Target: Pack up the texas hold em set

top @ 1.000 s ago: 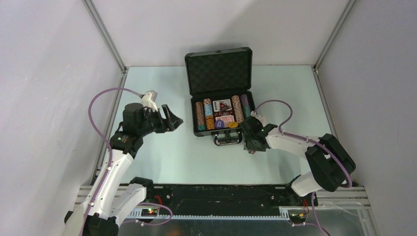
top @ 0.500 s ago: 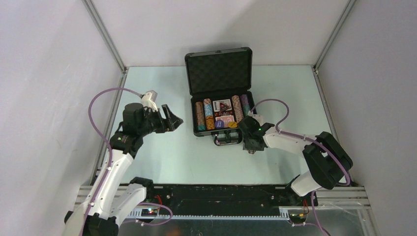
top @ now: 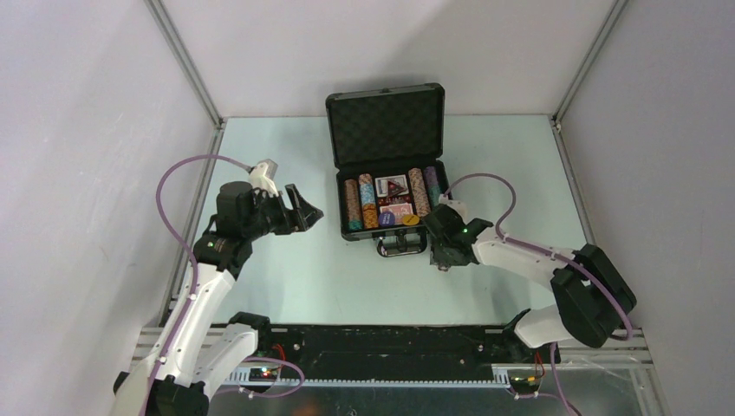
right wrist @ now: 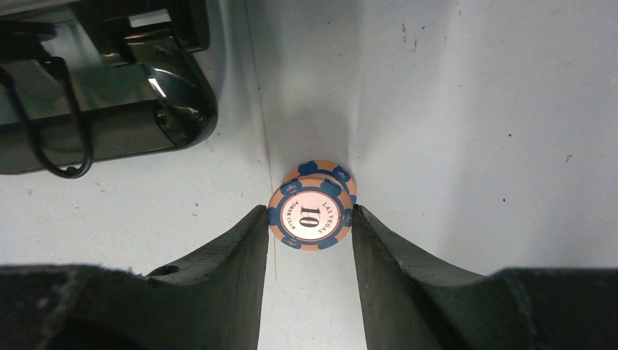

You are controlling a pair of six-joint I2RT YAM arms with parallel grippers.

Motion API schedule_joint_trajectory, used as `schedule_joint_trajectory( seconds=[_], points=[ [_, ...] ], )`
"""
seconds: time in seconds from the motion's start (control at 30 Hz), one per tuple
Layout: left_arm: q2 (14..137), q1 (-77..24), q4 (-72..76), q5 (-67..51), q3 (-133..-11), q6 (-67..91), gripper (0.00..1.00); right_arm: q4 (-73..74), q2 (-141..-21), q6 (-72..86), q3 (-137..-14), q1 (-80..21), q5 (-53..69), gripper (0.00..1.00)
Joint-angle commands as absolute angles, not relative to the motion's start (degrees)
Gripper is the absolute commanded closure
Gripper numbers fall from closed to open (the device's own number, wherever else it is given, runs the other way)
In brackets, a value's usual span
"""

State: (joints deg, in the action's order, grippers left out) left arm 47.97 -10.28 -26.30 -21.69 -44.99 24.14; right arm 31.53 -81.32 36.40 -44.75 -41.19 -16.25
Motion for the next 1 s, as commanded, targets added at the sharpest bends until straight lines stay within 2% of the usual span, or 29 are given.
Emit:
schedule_joint_trajectory(
  seconds=[0.0, 0.23, 0.43, 0.63, 0.97],
  points=[
    [47.45, -9.67, -25.39, -23.1, -44.8, 25.39, 0.22, 30.69, -78.61, 35.05, -45.9, -41.51, -15.99, 0.52],
    [48.04, -9.71, -24.25, -25.13, -44.71, 30.15, 0.21, 32.41, -72.38, 29.42, -46.38, -42.04, -16.15, 0.52],
    [50.25, -12.89, -13.79, -31.97, -40.7, 40.44, 0.22, 32.48, -65.17, 20.03, -48.31, -42.81, -8.46, 0.51],
    [56.31, -20.04, 6.07, -35.63, -36.39, 52.61, 0.22, 37.09, -65.57, 12.94, -56.01, -45.91, -4.94, 0.5],
    [61.95, -26.55, 11.44, -39.43, -39.56, 55.08, 0.25, 38.57, -65.81, 4.08, -64.84, -52.14, -1.42, 0.49]
  ],
)
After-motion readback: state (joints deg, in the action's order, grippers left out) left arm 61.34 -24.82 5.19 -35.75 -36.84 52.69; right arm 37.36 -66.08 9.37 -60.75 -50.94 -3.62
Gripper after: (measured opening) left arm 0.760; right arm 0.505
